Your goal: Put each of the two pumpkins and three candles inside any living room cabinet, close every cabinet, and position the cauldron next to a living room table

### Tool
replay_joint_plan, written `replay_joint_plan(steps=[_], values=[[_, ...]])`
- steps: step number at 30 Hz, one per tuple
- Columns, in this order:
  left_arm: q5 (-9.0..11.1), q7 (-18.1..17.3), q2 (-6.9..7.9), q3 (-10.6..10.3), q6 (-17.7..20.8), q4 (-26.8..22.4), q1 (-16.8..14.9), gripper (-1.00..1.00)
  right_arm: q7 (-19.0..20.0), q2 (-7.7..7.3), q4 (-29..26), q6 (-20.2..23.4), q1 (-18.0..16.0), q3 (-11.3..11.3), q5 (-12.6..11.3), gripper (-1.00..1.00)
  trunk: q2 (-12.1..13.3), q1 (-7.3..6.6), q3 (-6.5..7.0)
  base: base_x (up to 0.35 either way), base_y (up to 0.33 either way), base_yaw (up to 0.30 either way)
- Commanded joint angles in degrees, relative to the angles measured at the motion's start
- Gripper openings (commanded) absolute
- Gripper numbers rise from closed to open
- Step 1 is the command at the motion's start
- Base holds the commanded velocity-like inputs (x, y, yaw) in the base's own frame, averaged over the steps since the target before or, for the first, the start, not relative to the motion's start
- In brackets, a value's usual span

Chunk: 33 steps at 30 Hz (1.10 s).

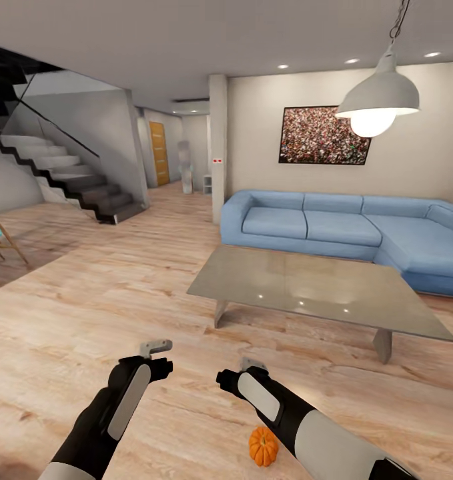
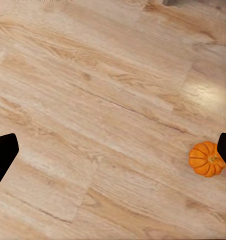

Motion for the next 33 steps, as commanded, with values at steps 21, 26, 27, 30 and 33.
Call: replay_joint_plan(steps=[21, 26, 27, 30, 33], values=[[0.21, 0.67, 0.02, -0.13, 0.10, -0.17, -0.02, 1.00, -0.42, -0.02, 0.07, 0.03, -0.08, 0.26, -0.17, 1.00, -0.04, 0.00, -0.07, 0.084, -0.066, -0.280], [0.22, 0.67, 0.02, -0.13, 0.10, -0.17, -0.02, 1.00, -0.42, -0.02, -0.01, 0.03, -0.08, 0.26, -0.18, 1.00, -0.04, 0.00, -0.07, 0.209, -0.097, -0.279], [0.20, 0.67, 0.02, -0.13, 0.10, -0.17, -0.02, 1.00, -0.42, -0.02, -0.03, 0.03, -0.08, 0.26, -0.18, 1.00, -0.04, 0.00, -0.07, 0.130, -0.043, -0.245], [0.22, 0.67, 0.02, -0.13, 0.10, -0.17, -0.02, 1.00, -0.42, -0.02, -0.05, -0.03, -0.08, 0.26, -0.15, 1.00, -0.04, 0.00, -0.07, 0.108, -0.123, -0.124], [0.19, 0.67, 0.02, -0.13, 0.10, -0.17, -0.02, 1.00, -0.42, -0.02, -0.05, -0.05, -0.08, 0.26, -0.15, 1.00, -0.04, 0.00, -0.07, 0.154, -0.064, -0.030]])
